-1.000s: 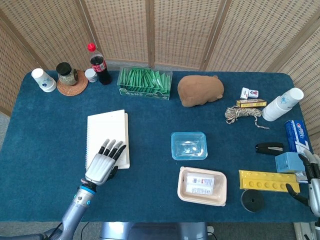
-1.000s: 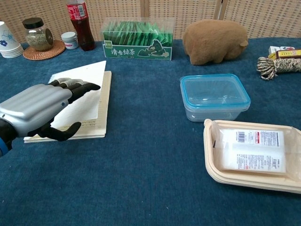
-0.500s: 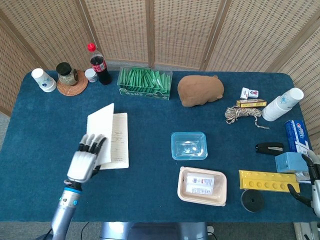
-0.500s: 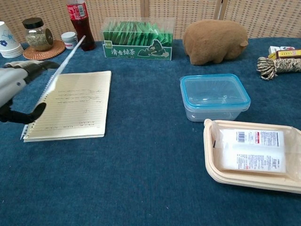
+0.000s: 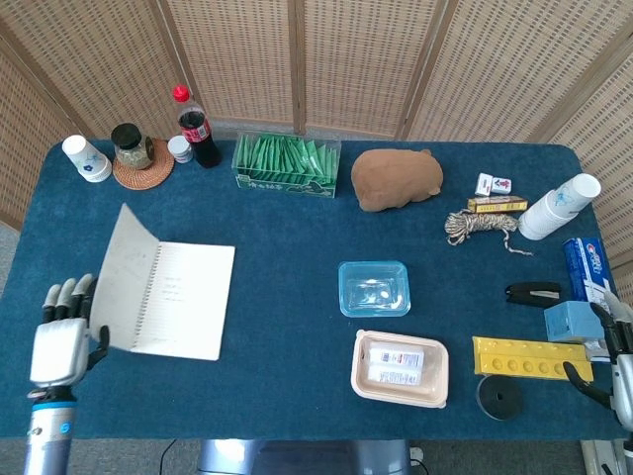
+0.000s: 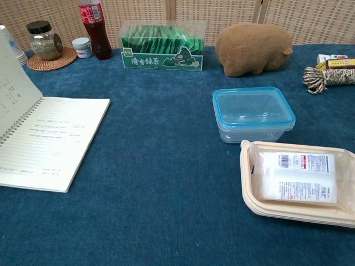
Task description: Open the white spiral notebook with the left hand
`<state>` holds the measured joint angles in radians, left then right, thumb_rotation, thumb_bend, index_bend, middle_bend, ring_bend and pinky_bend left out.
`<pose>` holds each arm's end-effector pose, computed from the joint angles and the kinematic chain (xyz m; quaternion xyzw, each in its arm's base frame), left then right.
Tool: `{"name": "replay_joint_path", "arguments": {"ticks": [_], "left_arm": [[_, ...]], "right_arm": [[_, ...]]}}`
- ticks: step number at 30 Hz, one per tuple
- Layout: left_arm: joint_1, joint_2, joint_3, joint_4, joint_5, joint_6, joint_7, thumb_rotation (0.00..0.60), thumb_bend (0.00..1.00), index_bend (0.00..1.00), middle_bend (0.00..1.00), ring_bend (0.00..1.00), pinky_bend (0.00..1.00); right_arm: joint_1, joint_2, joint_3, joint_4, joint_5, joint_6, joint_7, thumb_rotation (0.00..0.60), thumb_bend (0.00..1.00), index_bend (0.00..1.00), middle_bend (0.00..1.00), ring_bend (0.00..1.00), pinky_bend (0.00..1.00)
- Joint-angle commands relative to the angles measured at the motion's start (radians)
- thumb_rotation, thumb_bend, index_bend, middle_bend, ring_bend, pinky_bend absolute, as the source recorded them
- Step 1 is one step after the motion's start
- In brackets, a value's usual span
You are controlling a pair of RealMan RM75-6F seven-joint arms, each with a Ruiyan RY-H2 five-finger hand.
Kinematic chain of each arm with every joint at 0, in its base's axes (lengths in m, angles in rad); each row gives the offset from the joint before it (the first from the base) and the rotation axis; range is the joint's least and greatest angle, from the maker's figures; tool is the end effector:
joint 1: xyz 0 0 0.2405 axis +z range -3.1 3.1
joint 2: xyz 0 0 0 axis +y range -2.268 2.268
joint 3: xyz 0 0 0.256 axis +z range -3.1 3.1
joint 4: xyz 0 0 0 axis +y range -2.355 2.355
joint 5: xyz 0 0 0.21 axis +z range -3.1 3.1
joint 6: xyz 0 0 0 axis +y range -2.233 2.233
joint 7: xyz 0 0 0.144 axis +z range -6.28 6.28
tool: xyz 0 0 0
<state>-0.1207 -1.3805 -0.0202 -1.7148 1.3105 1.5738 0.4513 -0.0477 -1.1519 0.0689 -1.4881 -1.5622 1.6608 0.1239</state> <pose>-0.2781 0.1782 0.0841 -0.5705 -0.3968 -0.3270 0.6404 -0.3326 -0.1409 0.1819 0.5447 -0.3614 0.4287 0.6236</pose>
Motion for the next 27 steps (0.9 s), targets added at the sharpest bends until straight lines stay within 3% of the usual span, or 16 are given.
{"name": "replay_joint_path", "arguments": {"ticks": [1, 11, 18, 27], "left_arm": [[0.026, 0.038, 0.019, -0.013, -0.026, -0.002, -0.007, 0.600, 0.49, 0.01, 0.06, 0.00, 0.00], [0.075, 0.105, 0.044, -0.037, -0.004, 0.015, -0.047, 0.600, 0.45, 0.00, 0.02, 0.00, 0.00], [0.099, 0.120, 0.035, -0.068, -0.018, 0.027, -0.042, 0.600, 0.36, 0.00, 0.00, 0.00, 0.00], [0.127, 0.133, 0.024, -0.096, -0.020, 0.057, -0.032, 0.600, 0.33, 0.00, 0.00, 0.00, 0.00]], "right_arm": [[0.004, -0.001, -0.001, -0.005, -0.005, -0.004, -0.007, 0.600, 0.25, 0.09, 0.06, 0.07, 0.14], [0.012, 0.001, -0.004, -0.021, -0.018, -0.008, -0.028, 0.600, 0.25, 0.09, 0.06, 0.07, 0.14], [0.009, 0.002, -0.003, -0.018, -0.012, -0.005, -0.024, 0.600, 0.25, 0.09, 0.06, 0.07, 0.14], [0.015, -0.003, 0.000, -0.009, -0.009, -0.014, -0.019, 0.600, 0.25, 0.09, 0.06, 0.07, 0.14]]}}
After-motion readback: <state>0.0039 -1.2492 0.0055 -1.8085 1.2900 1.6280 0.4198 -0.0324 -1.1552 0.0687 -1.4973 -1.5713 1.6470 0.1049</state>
